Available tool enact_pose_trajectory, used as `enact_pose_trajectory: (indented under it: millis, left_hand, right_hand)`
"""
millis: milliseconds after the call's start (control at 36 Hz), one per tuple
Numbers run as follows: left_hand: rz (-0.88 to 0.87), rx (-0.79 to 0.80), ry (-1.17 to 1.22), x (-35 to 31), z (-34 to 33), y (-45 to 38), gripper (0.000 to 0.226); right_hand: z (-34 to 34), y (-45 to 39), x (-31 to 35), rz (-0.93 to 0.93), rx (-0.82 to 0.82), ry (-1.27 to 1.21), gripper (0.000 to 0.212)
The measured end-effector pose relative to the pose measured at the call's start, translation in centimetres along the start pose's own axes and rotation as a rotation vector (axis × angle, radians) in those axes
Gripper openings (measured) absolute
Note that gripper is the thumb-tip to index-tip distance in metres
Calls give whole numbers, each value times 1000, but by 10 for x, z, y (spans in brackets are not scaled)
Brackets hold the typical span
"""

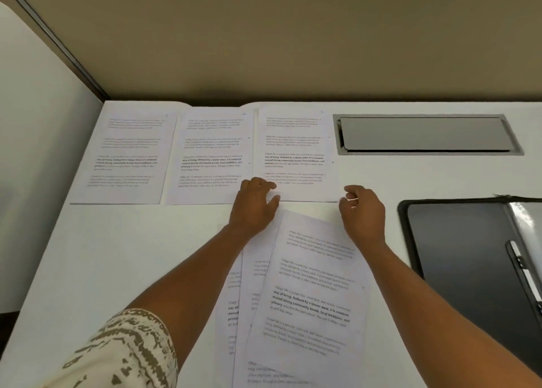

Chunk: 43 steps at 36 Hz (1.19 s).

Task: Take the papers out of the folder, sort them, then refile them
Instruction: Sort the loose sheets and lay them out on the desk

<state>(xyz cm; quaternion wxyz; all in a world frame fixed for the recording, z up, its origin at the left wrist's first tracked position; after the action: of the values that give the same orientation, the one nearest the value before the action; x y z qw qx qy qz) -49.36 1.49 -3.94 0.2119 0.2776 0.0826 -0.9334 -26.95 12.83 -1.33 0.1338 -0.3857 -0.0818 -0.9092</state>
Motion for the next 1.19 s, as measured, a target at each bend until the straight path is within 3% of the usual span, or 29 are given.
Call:
enact_pose_trajectory:
  millis: [139, 250, 472, 639, 778, 944, 1194]
  left_hand:
    - [78, -6, 25, -1, 8, 49, 31]
    - [239, -37, 78, 4, 12, 87, 28]
    - [456, -68, 46, 5, 20, 141, 33]
    - [520, -12, 59, 4, 14, 167, 36]
    - [484, 40, 78, 1, 9, 179, 38]
    - [467, 67, 26, 3, 11, 184, 48]
    - [466, 47, -2, 6, 9, 181, 45]
  right_hand:
    - [19, 55, -18, -64, -19, 20, 30]
    - [34, 99, -43, -188, -15, 84, 33]
    - [43, 162, -68, -382, 172, 221, 54]
    - [35, 179, -61, -399, 183, 170, 59]
    - [29, 186, -47, -370, 146, 44, 44]
    - [31, 190, -52, -335, 170, -58, 8]
    - [53, 210, -88, -441, 376, -244, 10]
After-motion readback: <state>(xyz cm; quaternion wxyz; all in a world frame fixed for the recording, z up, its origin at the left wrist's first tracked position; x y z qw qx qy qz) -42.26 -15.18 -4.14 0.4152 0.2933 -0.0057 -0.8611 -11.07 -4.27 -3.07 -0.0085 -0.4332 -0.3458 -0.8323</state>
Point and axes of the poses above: each hand's wrist, its own y-axis away from the middle knuckle, its own z-axis out of the back of the hand, x = y × z, the point moved 3 cm from there along -y, towards the middle knuckle, and after that the axes turned 4 degrees about -y, right-handed, at the moved point
